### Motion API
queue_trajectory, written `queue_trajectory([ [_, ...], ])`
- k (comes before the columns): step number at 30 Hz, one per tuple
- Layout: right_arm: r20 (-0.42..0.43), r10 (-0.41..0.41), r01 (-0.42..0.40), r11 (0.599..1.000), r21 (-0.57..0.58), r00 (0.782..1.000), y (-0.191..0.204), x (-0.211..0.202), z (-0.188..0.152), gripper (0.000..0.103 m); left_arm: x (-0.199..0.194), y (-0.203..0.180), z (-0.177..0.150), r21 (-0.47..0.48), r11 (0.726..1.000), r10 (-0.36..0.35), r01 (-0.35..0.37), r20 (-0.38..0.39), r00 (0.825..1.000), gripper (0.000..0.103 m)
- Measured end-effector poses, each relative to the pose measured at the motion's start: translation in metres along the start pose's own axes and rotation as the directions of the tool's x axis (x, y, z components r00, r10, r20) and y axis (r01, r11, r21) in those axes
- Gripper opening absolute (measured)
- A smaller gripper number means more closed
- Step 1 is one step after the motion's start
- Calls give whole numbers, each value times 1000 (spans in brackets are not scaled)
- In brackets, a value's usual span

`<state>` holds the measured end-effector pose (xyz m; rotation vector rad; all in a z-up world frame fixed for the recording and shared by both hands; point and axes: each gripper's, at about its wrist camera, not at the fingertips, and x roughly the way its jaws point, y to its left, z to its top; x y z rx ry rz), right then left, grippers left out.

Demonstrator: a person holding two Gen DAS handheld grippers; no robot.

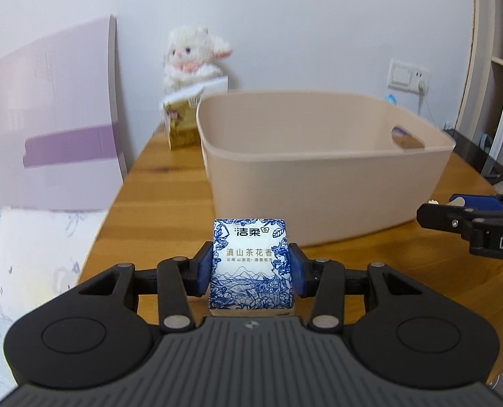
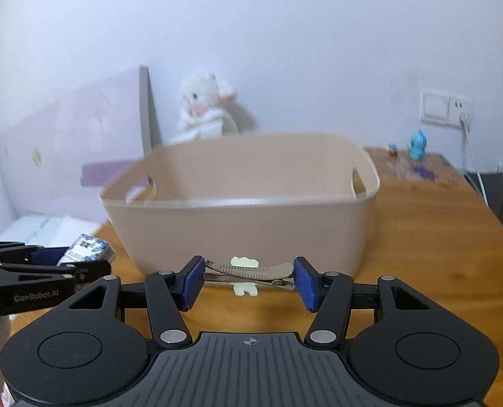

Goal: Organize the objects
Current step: 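Lower both items into the basket and open both tools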

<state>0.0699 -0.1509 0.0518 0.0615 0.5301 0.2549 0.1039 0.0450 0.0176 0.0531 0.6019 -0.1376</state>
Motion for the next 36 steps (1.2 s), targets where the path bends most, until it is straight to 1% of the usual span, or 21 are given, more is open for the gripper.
queue_trajectory([
  [3,42,17,-17,1000,-3,999,0,-8,14,54,-12,-3,12,3,1000,0,0,41,999,48],
  [8,110,18,-19,1000,12,994,-6,-13,36,54,-24,-8,41,15,1000,5,-7,104,995,48],
  [11,142,12,-14,1000,18,990,-10,-9,52,54,-23,-16,61,48,998,20,-27,136,991,48],
  [15,176,0,-7,999,40,984,-19,-1,74,54,-18,-26,85,65,997,24,-37,178,984,48],
  [18,180,-13,3,999,51,983,-26,9,87,54,-6,-33,101,66,997,25,-37,185,982,48],
  [23,170,-55,50,998,34,984,-31,31,99,54,28,-44,119,76,996,38,-50,151,988,48],
  [27,137,-79,78,997,12,987,-32,52,100,54,58,-48,124,79,994,62,-70,96,993,48],
  [30,95,-93,95,995,-14,991,-31,68,97,54,81,-48,122,69,995,74,-77,43,996,48],
  [36,3,-107,108,994,-36,994,-32,95,86,54,110,-48,110,84,991,104,-100,-47,993,48],
])
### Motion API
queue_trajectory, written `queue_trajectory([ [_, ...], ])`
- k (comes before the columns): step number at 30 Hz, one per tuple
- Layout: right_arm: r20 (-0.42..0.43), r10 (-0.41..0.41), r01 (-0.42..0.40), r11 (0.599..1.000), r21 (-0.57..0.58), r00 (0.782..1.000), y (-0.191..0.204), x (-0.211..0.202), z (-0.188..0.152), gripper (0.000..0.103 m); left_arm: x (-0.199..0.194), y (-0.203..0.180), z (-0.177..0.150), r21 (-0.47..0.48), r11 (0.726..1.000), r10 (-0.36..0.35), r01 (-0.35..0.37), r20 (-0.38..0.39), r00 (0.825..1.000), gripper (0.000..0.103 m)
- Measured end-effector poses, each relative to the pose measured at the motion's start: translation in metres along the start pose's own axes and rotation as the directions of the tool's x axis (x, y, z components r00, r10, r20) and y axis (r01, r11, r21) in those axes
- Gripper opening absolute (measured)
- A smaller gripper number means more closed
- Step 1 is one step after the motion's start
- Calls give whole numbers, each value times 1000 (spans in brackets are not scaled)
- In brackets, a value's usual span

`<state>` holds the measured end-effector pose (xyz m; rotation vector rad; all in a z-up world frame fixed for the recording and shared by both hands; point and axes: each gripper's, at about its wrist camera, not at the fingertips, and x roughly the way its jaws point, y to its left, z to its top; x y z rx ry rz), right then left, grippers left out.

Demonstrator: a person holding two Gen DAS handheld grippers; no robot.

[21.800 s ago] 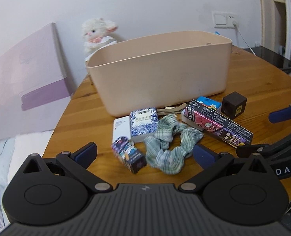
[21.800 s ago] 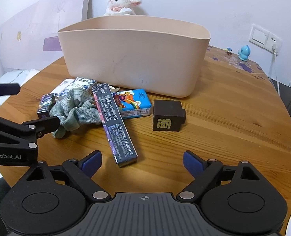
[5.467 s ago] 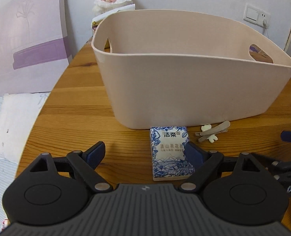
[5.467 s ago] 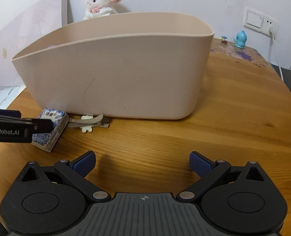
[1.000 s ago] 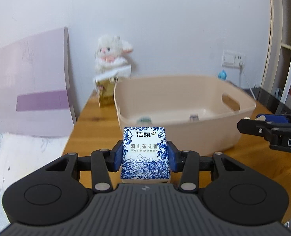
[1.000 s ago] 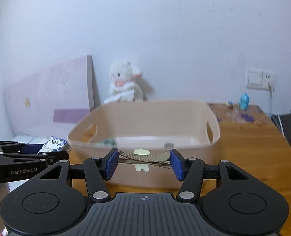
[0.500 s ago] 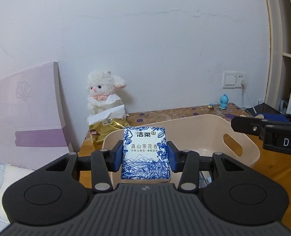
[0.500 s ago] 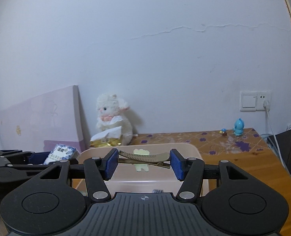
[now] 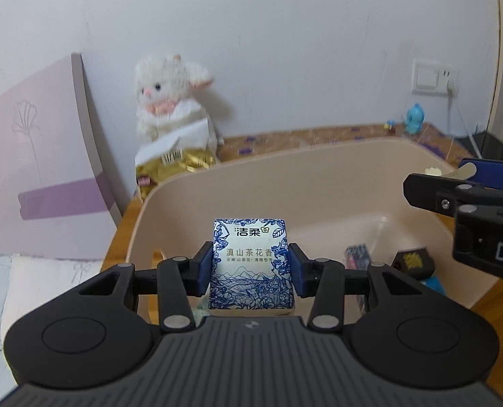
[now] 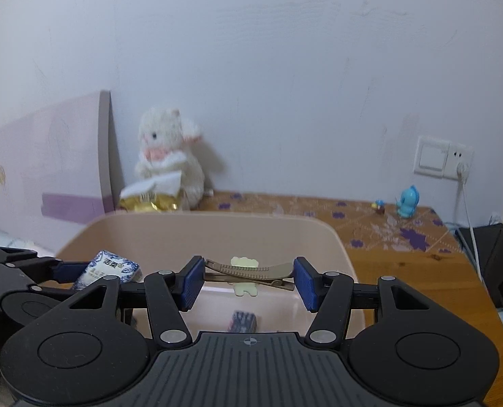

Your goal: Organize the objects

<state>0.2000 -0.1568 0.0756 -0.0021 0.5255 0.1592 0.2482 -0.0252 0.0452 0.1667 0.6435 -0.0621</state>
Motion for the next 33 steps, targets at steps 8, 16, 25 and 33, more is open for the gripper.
queue_trajectory([
  [8,-89,2,-1,1000,11,996,-3,10,-9,63,9,-4,-8,31,1000,-1,4,-92,996,48],
  [16,-72,24,-20,999,48,997,-15,-16,-1,94,-19,3,-1,6,1000,10,-10,-30,999,81],
  [25,-60,28,-25,998,51,998,-18,-44,-4,103,-46,7,-1,-17,999,43,-43,-13,999,92],
  [33,-72,49,-45,997,60,996,-19,-65,-14,103,-77,9,-11,-31,998,51,-50,24,998,93],
])
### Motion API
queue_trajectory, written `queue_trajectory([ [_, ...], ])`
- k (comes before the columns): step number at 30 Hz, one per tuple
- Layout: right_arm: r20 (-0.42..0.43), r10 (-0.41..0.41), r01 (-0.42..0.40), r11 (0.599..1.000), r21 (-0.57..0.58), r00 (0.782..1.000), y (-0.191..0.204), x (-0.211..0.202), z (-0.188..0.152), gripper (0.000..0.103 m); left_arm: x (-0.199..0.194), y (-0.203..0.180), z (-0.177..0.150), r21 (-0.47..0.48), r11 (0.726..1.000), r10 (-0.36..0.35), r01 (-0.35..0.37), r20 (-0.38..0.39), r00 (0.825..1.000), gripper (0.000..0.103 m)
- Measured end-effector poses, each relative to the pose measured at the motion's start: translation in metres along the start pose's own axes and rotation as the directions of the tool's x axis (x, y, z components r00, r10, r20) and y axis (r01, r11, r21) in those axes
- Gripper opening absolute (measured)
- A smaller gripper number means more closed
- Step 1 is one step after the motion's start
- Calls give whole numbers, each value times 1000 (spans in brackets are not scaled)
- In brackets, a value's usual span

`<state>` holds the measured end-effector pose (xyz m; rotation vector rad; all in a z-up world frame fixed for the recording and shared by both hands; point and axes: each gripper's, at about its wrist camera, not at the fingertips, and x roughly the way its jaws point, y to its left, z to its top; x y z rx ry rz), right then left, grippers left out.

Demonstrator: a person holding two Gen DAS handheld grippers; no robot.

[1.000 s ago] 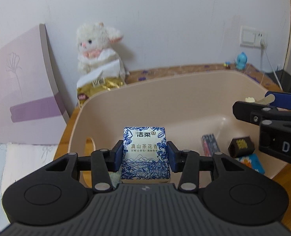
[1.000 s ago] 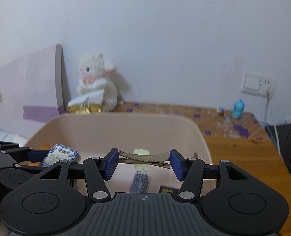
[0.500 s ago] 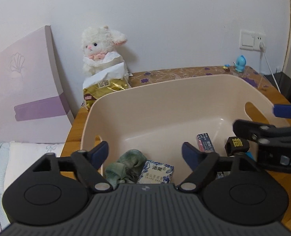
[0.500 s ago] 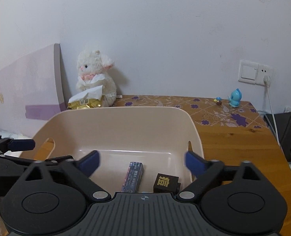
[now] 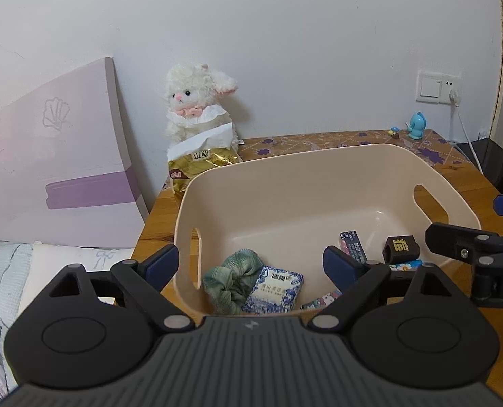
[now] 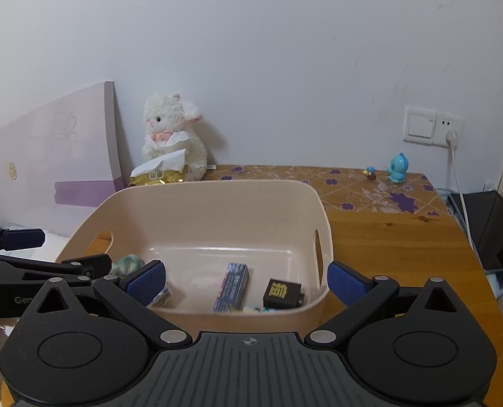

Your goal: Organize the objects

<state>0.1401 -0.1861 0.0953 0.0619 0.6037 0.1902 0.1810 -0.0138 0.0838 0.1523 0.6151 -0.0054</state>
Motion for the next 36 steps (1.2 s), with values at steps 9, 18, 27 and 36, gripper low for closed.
queue_trajectory([
  [9,4,-23,23,999,-39,1000,1,-22,-21,103,-37,4,-18,-13,1000,0,1,53,999,93],
  [18,24,7,-6,999,-40,1000,6,-48,-40,103,-62,4,-39,-31,999,-10,12,74,997,94],
  [27,19,22,-22,1000,-16,1000,10,-72,-60,103,-86,3,-64,-66,998,-6,12,98,995,94],
  [36,22,20,-19,999,-46,1000,12,-87,-75,103,-106,2,-86,-95,995,4,4,87,996,98],
])
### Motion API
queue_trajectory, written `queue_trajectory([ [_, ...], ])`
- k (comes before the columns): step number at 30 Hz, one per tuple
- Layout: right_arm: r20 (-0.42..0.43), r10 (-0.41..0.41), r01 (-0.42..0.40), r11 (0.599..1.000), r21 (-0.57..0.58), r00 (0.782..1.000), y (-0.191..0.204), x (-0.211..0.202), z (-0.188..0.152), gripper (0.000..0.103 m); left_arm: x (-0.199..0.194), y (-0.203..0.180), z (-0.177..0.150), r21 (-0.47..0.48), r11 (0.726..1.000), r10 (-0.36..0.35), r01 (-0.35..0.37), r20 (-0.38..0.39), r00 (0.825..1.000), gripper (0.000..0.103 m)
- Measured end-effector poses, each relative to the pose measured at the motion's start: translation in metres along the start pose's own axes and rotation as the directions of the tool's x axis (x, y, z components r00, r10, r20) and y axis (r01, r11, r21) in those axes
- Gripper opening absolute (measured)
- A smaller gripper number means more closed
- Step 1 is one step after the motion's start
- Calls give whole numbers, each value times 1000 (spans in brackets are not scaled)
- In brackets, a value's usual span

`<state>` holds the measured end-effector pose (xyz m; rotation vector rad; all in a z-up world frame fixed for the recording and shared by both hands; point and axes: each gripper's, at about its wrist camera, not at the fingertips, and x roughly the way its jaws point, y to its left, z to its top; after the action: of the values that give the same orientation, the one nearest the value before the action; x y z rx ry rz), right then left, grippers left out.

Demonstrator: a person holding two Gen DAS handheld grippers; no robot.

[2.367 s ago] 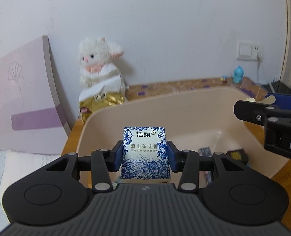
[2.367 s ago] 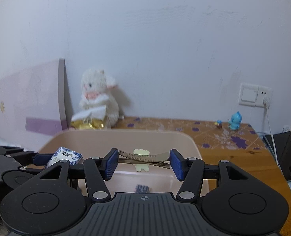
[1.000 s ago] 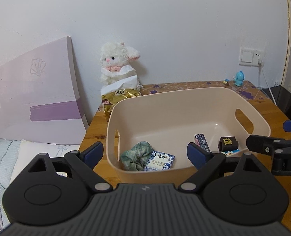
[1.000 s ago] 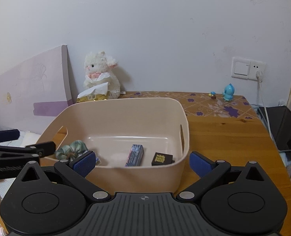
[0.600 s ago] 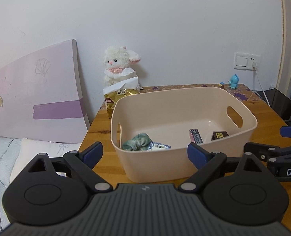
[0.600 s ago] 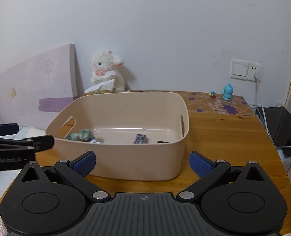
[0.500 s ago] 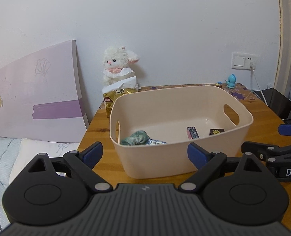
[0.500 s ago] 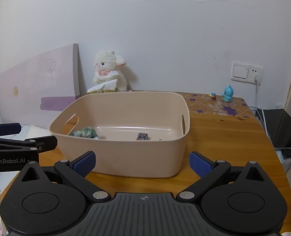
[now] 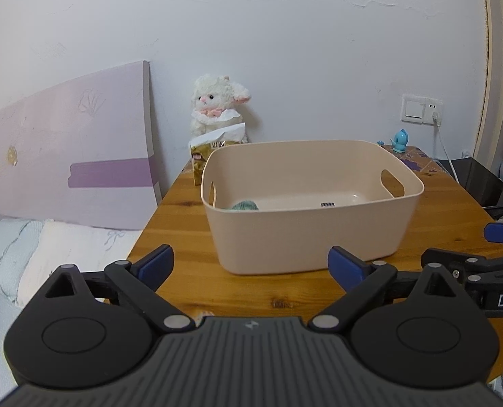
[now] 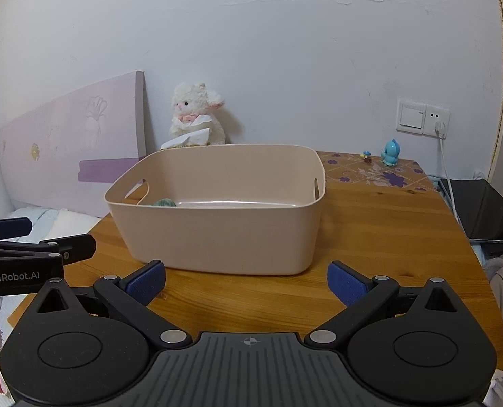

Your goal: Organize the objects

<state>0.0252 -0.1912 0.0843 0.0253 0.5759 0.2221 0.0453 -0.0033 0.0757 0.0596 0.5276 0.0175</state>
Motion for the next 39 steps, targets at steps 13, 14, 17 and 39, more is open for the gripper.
queue_trajectory([
  [13,0,11,-11,1000,-8,1000,1,-25,-18,103,-19,-5,-21,0,1000,3,-3,-24,1000,100],
  [14,-1,14,-14,1000,-14,1000,2,-27,-19,103,-21,-5,-22,1,1000,2,-2,-23,1000,100],
  [17,-4,11,-11,1000,-27,1000,4,-31,-22,103,-26,-7,-25,2,1000,0,0,-25,1000,100],
  [39,-38,9,-11,999,-39,999,6,-40,-35,103,-39,-12,-38,4,1000,-13,13,-56,998,100],
])
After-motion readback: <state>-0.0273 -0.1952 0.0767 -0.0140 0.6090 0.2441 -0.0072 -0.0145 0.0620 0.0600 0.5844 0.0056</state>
